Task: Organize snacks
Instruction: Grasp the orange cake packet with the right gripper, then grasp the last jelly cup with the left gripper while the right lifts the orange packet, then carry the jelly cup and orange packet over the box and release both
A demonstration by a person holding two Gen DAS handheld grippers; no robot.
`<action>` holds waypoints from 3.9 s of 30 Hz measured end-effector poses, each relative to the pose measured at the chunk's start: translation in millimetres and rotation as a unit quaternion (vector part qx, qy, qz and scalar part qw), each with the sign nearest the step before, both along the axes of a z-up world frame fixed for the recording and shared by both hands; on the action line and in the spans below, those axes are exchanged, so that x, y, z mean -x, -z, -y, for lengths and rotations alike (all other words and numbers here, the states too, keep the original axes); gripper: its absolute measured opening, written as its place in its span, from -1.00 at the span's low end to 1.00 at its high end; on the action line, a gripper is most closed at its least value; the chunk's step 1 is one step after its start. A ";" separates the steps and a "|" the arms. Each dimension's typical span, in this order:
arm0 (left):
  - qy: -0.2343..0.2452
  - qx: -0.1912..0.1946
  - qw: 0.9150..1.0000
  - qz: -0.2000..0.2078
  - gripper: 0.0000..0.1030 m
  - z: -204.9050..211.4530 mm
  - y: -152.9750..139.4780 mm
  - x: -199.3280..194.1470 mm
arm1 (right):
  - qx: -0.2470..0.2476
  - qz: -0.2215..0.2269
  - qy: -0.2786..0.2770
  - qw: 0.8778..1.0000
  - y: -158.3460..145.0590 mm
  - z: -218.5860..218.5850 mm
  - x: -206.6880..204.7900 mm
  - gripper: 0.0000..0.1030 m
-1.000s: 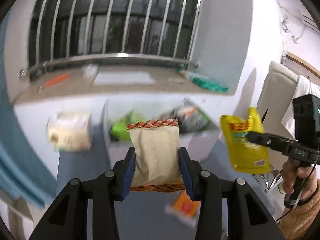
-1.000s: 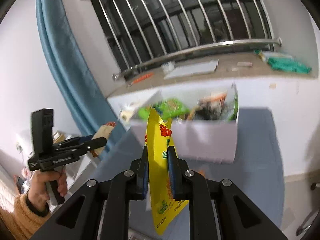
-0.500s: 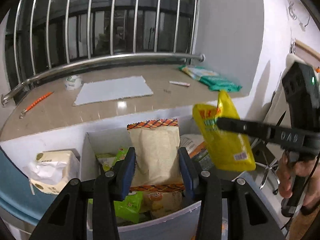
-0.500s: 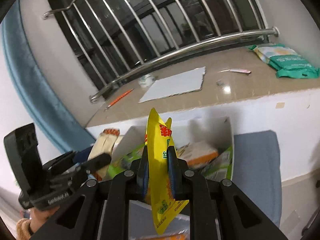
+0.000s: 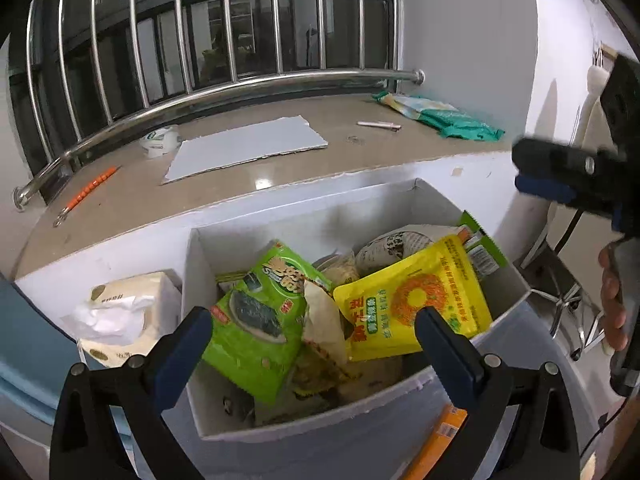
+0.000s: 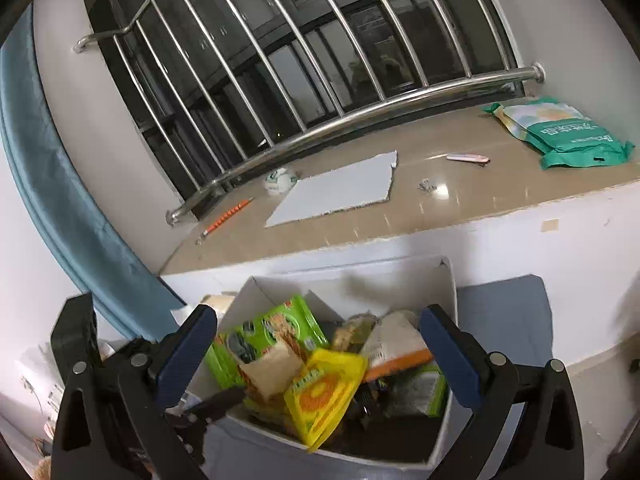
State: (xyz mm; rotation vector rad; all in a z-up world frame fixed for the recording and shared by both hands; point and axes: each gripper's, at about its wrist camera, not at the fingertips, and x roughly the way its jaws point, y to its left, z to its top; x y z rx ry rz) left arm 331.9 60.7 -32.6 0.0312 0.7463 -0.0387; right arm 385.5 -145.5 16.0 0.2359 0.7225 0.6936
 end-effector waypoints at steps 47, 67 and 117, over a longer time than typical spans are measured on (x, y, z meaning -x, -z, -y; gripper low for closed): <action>0.036 0.103 0.994 -0.009 1.00 -13.9 77.6 252.6 | 0.441 0.166 -0.519 0.713 163.1 -82.2 160.2 1.00; 0.031 0.131 0.990 -0.033 1.00 -15.2 98.1 245.6 | 0.368 0.015 -0.491 0.789 171.5 -85.8 89.3 1.00; 0.048 0.080 0.996 0.000 -0.30 15.2 47.5 205.9 | 0.060 0.001 -0.078 0.995 75.1 77.3 211.8 0.12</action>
